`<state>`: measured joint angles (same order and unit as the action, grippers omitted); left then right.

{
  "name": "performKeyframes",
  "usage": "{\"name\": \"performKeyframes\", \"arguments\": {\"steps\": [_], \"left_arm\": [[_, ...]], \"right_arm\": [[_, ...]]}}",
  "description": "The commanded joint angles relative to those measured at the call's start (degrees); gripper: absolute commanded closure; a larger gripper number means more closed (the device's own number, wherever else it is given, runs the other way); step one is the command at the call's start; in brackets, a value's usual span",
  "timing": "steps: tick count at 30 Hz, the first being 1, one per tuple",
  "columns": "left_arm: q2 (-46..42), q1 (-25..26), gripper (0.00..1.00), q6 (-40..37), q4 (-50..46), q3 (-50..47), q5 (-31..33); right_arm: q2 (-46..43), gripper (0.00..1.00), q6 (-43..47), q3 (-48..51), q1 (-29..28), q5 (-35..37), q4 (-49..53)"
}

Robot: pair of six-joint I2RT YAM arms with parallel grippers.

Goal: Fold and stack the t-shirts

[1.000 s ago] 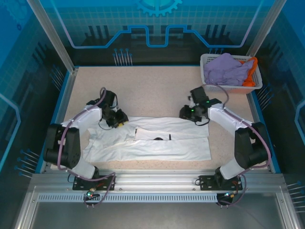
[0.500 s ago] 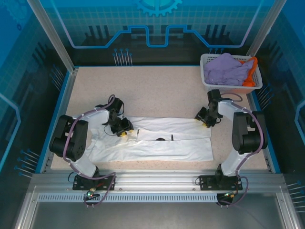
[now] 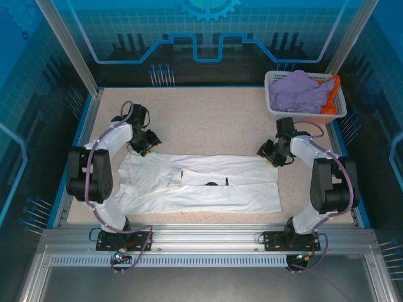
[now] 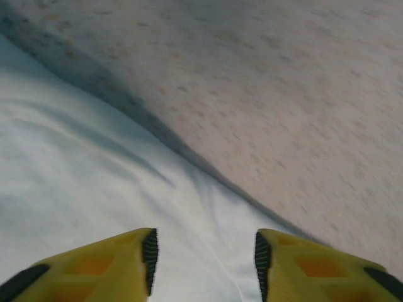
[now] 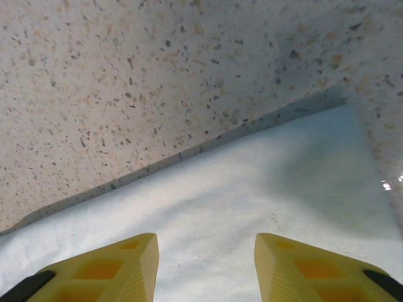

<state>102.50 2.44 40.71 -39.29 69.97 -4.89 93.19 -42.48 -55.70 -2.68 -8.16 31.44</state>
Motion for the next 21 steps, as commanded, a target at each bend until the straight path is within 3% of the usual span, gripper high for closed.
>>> {"name": "performKeyframes", "arguments": {"steps": [1,6,15,18,21], "left_arm": [[6.7,-1.1,0.59,5.0,0.2,-0.9,2.3],[13.9,-1.4,0.61,4.9,-0.3,5.7,4.9],[29.7,-0.8,0.62,1.9,-8.1,32.3,1.8],[36.4,0.5,0.56,-1.1,-11.7,45.5,0.9],[45.7,2.4,0.49,-3.8,-18.0,64.7,0.2]], "right_arm": [[2.4,0.55,-1.5,0.2,0.2,-0.7,1.6],[2.6,0.53,-4.2,1.5,1.7,-1.8,1.7],[2.3,0.52,-8.4,2.6,2.8,-6.3,3.1],[0.9,0.51,-10.0,4.2,2.3,-6.5,3.6],[-0.8,0.51,-10.7,5.0,0.6,-5.2,5.4]]}}
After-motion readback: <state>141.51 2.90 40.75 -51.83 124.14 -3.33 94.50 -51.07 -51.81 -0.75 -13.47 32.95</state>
